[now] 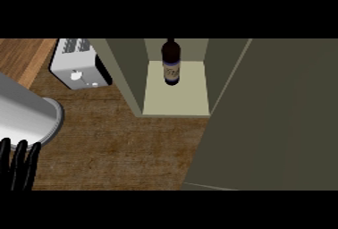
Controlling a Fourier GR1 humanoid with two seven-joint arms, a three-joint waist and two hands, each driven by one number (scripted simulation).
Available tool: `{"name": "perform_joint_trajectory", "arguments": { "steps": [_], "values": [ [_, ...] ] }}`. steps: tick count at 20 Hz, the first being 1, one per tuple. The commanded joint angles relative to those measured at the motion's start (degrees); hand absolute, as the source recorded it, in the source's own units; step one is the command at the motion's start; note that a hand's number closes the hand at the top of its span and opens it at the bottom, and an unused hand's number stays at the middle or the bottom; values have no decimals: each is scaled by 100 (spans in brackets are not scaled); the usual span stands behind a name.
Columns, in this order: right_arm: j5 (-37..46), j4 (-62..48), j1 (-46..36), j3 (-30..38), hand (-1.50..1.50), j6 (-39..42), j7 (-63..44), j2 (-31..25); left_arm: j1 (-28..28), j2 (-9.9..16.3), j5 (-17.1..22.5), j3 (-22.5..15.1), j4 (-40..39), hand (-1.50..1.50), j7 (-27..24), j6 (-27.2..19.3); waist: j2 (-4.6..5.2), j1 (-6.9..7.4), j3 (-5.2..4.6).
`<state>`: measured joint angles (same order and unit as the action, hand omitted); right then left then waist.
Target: Pick up the wine, place it into the cabinet and close the cabinet
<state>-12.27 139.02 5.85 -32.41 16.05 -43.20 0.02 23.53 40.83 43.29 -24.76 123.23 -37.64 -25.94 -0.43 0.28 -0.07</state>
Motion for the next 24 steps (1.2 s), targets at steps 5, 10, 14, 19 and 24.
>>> {"name": "perform_joint_trajectory", "arguments": {
  "steps": [5, 10, 14, 19, 24],
  "values": [
    [1035, 746, -240, -1873, 150, -1048, -203, -2, 613, 422, 502, 932, -79, -150, 6, 799, -37, -12, -8],
    [1716, 282, -566, -2625, 150, -2016, 142, -8, 463, 590, 940, 1587, -281, -150, 200, 1226, -43, -26, -12],
    [1987, 123, -1231, -2659, 150, -2484, -44, -12, 604, 592, 887, 1583, -304, -150, 260, 1414, -26, 20, -13],
    [1985, -473, -2162, -2375, 150, -3136, 208, -24, 258, 527, 1144, 1709, -422, -150, 524, 1585, 21, 49, -11],
    [2212, -903, -2869, -2492, 150, -3773, 62, -41, 99, 350, 1137, 1673, -501, -150, 584, 1615, 22, 50, -17]
  ]
}}
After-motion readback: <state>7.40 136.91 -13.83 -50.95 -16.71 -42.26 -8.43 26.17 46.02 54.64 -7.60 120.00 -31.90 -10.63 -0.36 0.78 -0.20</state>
